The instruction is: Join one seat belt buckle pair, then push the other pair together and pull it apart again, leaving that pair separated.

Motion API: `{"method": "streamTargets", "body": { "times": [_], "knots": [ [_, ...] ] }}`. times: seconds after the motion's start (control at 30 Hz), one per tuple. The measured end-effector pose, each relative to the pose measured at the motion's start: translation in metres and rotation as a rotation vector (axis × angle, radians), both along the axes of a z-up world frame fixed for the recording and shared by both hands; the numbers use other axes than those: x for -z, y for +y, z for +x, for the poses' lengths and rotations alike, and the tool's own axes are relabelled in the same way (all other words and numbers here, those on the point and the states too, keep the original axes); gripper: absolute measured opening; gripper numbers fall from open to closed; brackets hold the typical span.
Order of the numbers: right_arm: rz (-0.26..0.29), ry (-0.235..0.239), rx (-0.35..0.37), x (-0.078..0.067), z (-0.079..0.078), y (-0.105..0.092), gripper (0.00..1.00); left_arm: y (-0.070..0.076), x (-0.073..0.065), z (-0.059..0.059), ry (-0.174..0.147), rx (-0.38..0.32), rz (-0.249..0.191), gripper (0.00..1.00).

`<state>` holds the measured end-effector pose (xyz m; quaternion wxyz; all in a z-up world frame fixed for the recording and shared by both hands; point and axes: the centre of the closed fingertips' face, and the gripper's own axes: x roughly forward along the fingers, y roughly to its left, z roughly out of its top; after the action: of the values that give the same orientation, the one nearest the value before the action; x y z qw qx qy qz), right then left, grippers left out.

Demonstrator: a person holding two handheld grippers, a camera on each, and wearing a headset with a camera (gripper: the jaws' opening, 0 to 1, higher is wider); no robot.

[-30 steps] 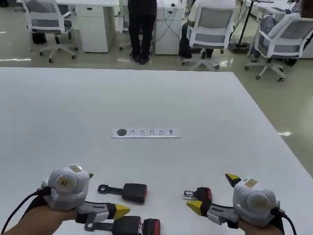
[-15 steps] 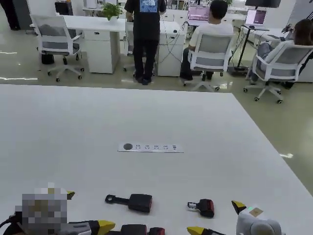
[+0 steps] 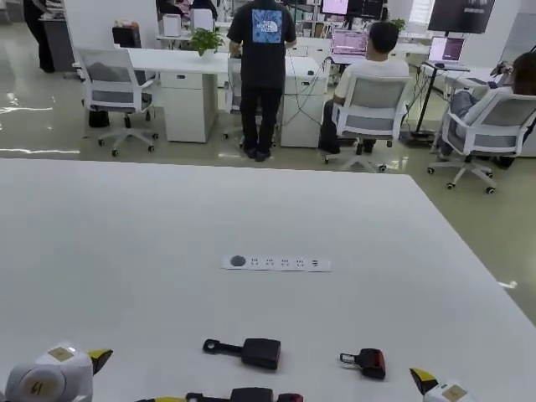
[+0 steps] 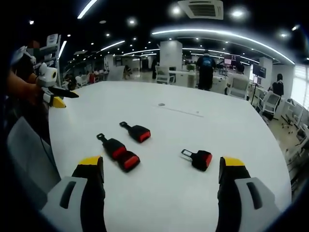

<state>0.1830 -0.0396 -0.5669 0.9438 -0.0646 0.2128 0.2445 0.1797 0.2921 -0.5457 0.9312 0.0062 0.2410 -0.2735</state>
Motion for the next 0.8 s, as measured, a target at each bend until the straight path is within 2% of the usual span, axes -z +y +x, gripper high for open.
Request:
{"method": "streamTargets", "body": {
  "times": [0.1,0.2,0.33,0.43,0.5,0.63,0.8],
  "knots": [
    [-0.002,-0.004,0.004,-0.002,-0.007,0.004,1.00,0.006,0.000,-0.006,-0.004,0.002,0.011,1.00],
    [0.002,-0.010,0.007,-0.004,-0.012,0.006,1.00,0.013,0.000,-0.008,-0.006,-0.008,0.001,1.00],
    [0.017,-0.032,0.009,-0.007,-0.017,0.010,1.00,0.007,-0.002,-0.010,-0.008,-0.009,-0.009,1.00],
    [0.014,-0.006,0.021,-0.002,-0.019,0.009,1.00,0.004,-0.002,-0.014,-0.009,0.001,-0.014,1.00],
    [0.013,-0.024,0.020,-0.006,-0.025,0.013,1.00,0.004,0.000,-0.014,-0.008,0.008,-0.014,1.00],
    [0.004,-0.014,0.011,-0.006,-0.030,0.013,1.00,0.002,0.000,-0.017,-0.013,0.028,0.001,1.00],
    [-0.002,-0.022,0.025,-0.003,-0.034,0.005,1.00,0.001,0.001,-0.021,-0.016,0.046,0.011,1.00]
  ]
}}
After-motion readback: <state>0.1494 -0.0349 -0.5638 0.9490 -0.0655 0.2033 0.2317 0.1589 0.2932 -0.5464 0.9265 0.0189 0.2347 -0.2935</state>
